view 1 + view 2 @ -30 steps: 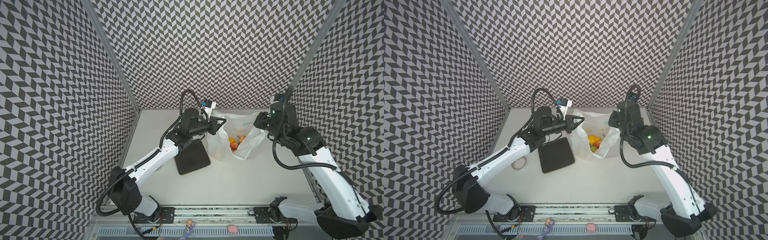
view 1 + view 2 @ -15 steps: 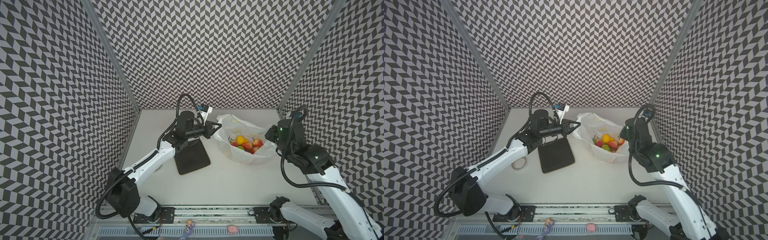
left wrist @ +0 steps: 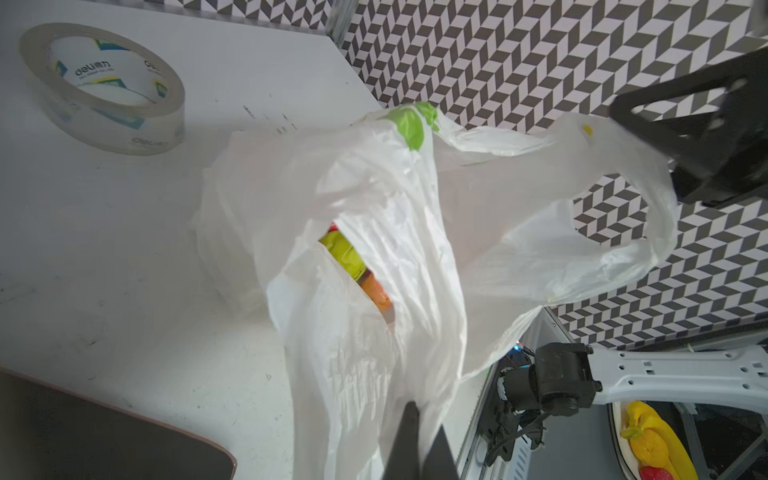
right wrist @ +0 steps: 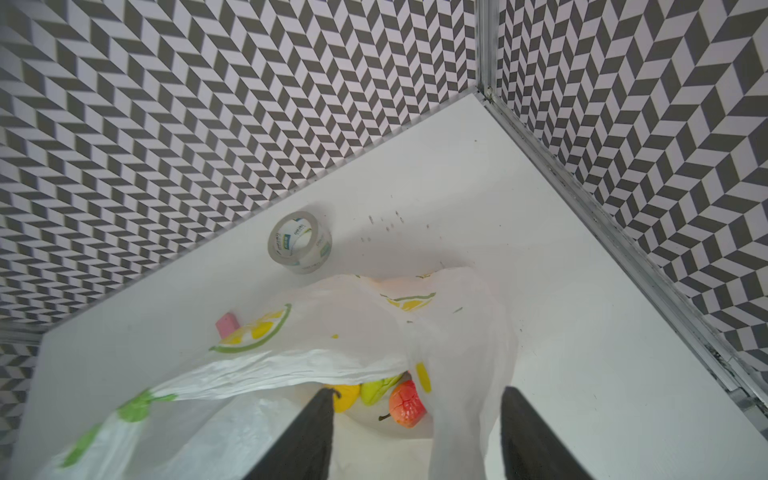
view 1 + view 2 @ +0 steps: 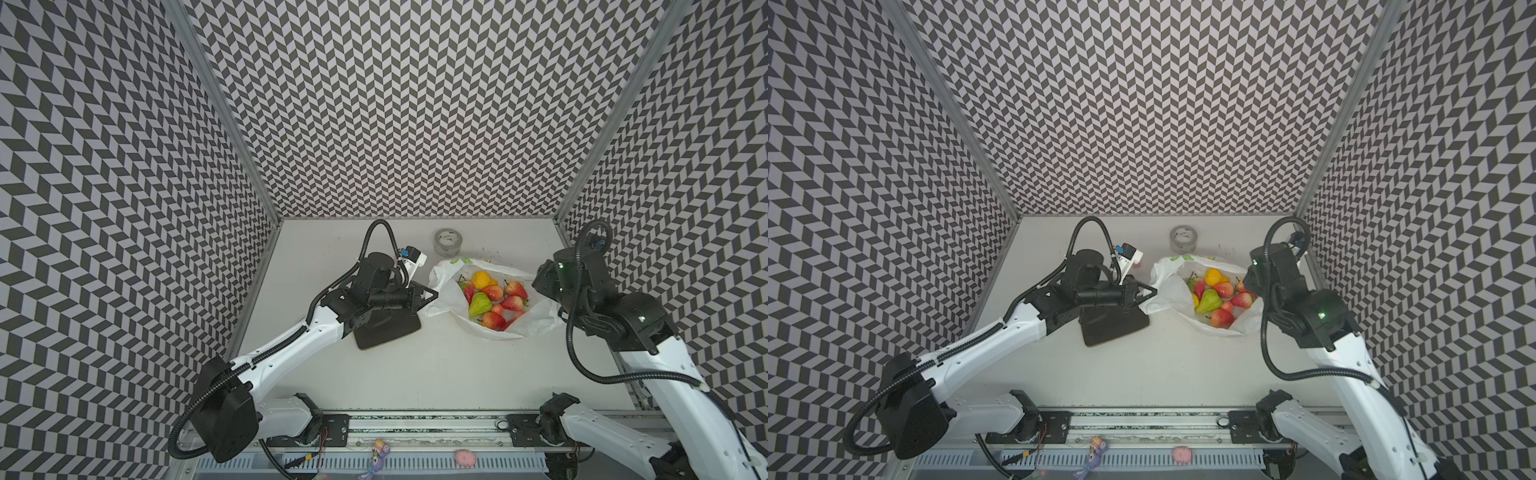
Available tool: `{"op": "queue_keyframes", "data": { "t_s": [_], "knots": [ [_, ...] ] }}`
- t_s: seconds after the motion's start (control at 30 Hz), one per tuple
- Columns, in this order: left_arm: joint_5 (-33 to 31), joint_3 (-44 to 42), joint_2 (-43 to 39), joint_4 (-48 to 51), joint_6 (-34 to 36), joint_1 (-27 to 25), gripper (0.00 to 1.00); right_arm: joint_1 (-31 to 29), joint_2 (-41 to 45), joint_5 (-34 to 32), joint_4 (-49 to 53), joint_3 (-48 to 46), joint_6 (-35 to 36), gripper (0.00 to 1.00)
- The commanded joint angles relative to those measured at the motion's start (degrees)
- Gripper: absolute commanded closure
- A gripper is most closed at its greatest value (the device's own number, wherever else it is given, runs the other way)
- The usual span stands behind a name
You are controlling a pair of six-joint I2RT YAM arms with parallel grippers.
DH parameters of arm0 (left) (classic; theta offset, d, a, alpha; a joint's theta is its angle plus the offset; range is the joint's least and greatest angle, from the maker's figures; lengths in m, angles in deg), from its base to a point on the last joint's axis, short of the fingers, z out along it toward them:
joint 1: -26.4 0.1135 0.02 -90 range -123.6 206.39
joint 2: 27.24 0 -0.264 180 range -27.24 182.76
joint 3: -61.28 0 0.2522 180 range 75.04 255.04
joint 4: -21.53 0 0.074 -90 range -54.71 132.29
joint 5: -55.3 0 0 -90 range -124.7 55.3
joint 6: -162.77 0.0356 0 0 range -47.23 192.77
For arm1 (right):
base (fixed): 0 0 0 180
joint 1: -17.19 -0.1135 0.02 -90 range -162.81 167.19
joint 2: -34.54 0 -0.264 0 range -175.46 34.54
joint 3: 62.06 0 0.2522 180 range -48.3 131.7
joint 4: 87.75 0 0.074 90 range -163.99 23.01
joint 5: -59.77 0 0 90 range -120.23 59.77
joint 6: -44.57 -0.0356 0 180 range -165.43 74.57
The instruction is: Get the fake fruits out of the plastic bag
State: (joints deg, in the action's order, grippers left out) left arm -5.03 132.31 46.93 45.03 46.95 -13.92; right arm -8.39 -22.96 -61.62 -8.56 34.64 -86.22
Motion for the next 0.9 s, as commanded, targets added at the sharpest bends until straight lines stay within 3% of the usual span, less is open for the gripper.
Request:
{"op": "queue_keyframes", "data": {
  "t_s": [0.0,0.07,0.17,0.27,0.33,0.43,0.5,0.67,0.87],
  "knots": [
    [-1.29,1.51,1.5,-0.25,-1.42,0.13,1.0,0.19,-1.1,-3.05,0.82,9.81,4.3,0.33],
    [-1.36,2.31,2.45,-1.05,-1.86,0.15,1.0,0.22,-2.11,-0.21,-1.15,13.89,8.81,0.37],
    [-1.41,3.83,3.83,-1.65,-1.84,0.15,1.0,0.11,-4.21,10.89,-5.49,17.53,14.19,0.45],
    [-1.63,4.25,4.56,-2.09,-1.76,0.19,1.0,-0.1,-8.28,24.12,-5.33,18.98,15.2,0.55],
    [-1.63,4.17,4.82,-2.17,-1.66,0.15,1.0,-2.6,-10.04,28.09,-5.32,17.44,14.76,0.59],
    [-2.43,3.99,4.62,-1.78,-1.43,0.15,1.0,-13.17,-11.13,20.79,-6.96,12.12,14.69,0.61],
    [-3.25,3.43,4.1,-1.79,-1.42,0.15,1.0,-16.61,-12.45,18.08,-8.07,8.05,15.3,0.61],
    [-4.48,3.19,4.2,0.38,0.59,0.27,1.0,-17.42,-14.31,16.6,-14.15,-5.12,13.87,0.6],
    [-4.88,3.28,4.67,7.92,5.77,1.18,1.0,-17.18,-13.73,6.61,-19.54,-17.32,8.42,0.58]
  ]
}}
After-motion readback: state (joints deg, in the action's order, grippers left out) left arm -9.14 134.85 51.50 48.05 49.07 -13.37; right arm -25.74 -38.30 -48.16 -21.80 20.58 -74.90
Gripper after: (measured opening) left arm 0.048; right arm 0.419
